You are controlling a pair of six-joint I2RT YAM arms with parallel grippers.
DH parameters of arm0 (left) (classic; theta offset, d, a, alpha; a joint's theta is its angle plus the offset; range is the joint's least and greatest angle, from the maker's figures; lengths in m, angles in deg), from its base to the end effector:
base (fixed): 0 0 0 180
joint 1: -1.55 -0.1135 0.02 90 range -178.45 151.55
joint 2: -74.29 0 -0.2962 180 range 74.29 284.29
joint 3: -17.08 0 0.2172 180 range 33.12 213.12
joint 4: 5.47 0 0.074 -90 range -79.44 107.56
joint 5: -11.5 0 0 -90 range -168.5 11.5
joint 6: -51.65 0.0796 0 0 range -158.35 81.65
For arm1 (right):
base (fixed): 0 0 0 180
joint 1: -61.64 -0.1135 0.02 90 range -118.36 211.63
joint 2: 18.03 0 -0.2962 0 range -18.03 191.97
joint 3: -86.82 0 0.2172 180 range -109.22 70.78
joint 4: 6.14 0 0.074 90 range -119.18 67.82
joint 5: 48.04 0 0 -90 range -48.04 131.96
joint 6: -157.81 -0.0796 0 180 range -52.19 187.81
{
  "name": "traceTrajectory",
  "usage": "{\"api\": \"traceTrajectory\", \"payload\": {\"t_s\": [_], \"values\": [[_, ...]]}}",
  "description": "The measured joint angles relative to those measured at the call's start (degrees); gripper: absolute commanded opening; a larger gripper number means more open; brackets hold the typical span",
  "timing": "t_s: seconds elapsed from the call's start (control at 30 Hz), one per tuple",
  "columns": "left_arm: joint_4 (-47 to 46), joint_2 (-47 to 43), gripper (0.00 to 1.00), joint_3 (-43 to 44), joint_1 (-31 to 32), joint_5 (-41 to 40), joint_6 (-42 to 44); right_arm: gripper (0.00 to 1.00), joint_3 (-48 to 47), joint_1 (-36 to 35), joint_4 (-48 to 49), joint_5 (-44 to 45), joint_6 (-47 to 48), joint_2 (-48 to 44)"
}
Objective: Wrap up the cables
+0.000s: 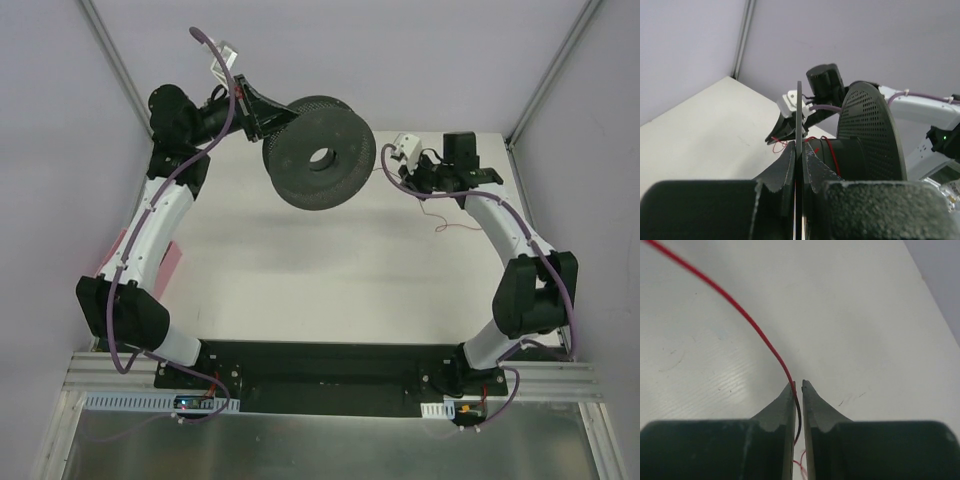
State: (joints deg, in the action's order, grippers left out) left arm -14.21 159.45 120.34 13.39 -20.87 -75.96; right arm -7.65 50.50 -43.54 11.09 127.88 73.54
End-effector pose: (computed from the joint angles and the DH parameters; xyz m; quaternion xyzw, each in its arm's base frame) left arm 0.2852 -0.1285 0.5288 0.2979 0.5389 -0.5415 0.5724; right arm 0.3476 0.1101 0.3400 -0.5974 0.6214 0.0285 0.5061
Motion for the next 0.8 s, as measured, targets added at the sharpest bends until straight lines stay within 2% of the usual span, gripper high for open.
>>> {"api": "traceTrajectory", "payload": {"t_s": [0.07, 0.27, 0.43, 0.57, 0.8], "values": [[1.1, 0.0, 0.00, 1.3, -0.3, -2.2, -0.9, 0.00, 1.2, 1.0, 1.1, -0.8, -1.7, 1.4], [9.4, 0.0, 0.00, 3.7, -0.3, -14.3, -4.6, 0.00, 4.3, 0.8, 6.3, -5.0, -9.4, 3.6], [23.8, 0.8, 0.00, 9.1, -0.3, -30.4, -8.9, 0.01, 10.0, -1.9, 9.2, -8.0, -11.4, 1.3], [34.9, 3.4, 0.00, 14.9, -0.3, -41.7, -11.0, 0.00, 12.9, -6.0, 7.7, -8.7, -9.4, -2.8], [45.4, 6.3, 0.00, 18.6, 0.6, -57.9, -8.6, 0.00, 12.4, -18.0, 1.7, -6.1, -0.2, -9.8]]}}
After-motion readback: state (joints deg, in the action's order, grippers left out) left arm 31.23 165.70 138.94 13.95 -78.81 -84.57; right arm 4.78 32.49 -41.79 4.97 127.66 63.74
